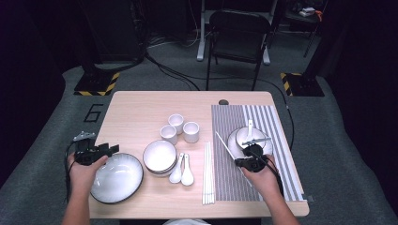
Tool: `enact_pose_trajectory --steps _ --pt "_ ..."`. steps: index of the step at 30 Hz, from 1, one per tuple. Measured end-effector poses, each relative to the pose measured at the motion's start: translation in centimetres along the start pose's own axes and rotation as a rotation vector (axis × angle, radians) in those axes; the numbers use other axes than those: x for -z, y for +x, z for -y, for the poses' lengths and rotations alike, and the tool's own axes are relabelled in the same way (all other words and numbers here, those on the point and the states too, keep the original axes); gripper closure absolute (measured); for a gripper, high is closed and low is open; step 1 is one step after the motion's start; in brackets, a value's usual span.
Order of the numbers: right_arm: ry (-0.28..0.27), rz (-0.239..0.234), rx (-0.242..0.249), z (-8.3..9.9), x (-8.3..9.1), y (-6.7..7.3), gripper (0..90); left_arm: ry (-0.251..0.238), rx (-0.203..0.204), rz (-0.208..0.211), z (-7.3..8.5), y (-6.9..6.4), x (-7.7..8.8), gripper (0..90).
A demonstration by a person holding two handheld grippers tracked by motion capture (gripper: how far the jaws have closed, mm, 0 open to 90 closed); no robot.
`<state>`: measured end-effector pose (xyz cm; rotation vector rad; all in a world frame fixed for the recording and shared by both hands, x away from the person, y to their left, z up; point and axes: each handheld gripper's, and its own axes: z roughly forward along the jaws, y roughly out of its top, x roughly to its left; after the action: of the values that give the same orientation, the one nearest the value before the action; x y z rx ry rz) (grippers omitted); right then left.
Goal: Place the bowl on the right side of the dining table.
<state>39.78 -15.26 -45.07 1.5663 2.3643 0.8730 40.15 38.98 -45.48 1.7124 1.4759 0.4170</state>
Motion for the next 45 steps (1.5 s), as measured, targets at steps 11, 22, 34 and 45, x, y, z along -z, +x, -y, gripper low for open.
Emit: enact_pose_trajectory --steps 11,22,34,45 --pt "-0.021 -0.003 0.004 -1.1 1.6 -0.6 85.3 0.003 0.001 0.002 0.0 0.0 0.1 44.4" --pt "-0.030 0.008 0.006 -2.3 2.5 -1.2 85.3 0.003 0.000 0.002 0.0 0.1 0.1 44.4" --pt "-0.056 0.017 -0.026 -2.8 3.6 -2.4 85.3 0.000 0.004 -0.002 0.0 0.0 0.0 44.4" --pt "-0.066 0.034 -0.042 -3.3 4.3 -3.4 85.3 0.004 -0.003 0.010 -0.4 0.4 -0.2 44.4"
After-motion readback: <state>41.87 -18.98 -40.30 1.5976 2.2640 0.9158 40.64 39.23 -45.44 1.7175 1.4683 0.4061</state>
